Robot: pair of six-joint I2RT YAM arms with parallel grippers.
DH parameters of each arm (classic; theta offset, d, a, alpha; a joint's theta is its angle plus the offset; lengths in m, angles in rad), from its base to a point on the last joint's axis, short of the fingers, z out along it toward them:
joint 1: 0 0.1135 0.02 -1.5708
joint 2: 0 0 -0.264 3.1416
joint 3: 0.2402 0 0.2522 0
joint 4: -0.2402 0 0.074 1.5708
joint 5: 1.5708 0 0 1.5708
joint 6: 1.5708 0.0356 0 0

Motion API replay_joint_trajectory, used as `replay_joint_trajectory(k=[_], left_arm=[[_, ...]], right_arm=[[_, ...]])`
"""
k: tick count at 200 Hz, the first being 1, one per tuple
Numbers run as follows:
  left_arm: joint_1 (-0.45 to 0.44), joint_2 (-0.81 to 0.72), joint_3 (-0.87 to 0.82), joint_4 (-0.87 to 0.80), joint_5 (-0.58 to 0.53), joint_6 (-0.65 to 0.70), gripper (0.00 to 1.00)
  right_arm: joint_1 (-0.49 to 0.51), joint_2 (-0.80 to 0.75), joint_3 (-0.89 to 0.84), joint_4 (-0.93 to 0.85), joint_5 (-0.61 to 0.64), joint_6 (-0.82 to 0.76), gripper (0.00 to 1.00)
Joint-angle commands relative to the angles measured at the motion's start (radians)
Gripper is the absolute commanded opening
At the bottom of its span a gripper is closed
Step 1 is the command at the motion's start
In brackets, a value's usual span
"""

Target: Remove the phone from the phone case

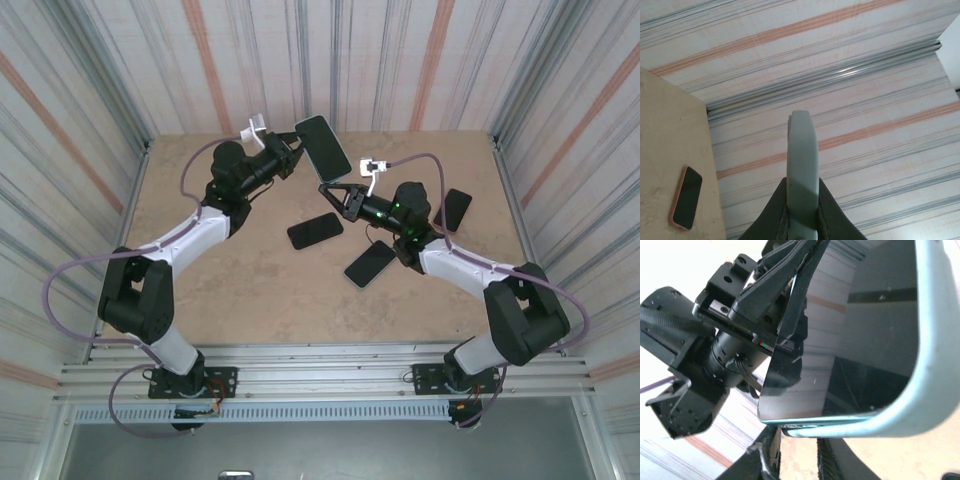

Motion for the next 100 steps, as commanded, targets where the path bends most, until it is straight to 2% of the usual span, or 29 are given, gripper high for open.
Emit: replay_joint_trajectory(k=[1, 64, 80, 100], left_arm=[[0.007, -0.095, 0.086, 0.000, 0.136, 0.069, 0.00], [0.046, -0.066, 0.227, -0.213, 0.314, 0.348, 0.00], [0.059, -0.051, 0.254, -0.233, 0.382, 0.424, 0.00], [0.074, -0.027, 0.283, -0.235, 0.474, 0.490, 0.00]], right_arm=[[-0.060, -0.047, 0.004, -0.143, 0.001, -0.104, 0.29], [-0.173, -0.135, 0.086, -0.471, -0.279, -0.418, 0.50], [-0.182, -0.145, 0.123, -0.553, -0.333, -0.512, 0.54], [-0.178, -0.140, 0.181, -0.647, -0.465, -0.648, 0.55]])
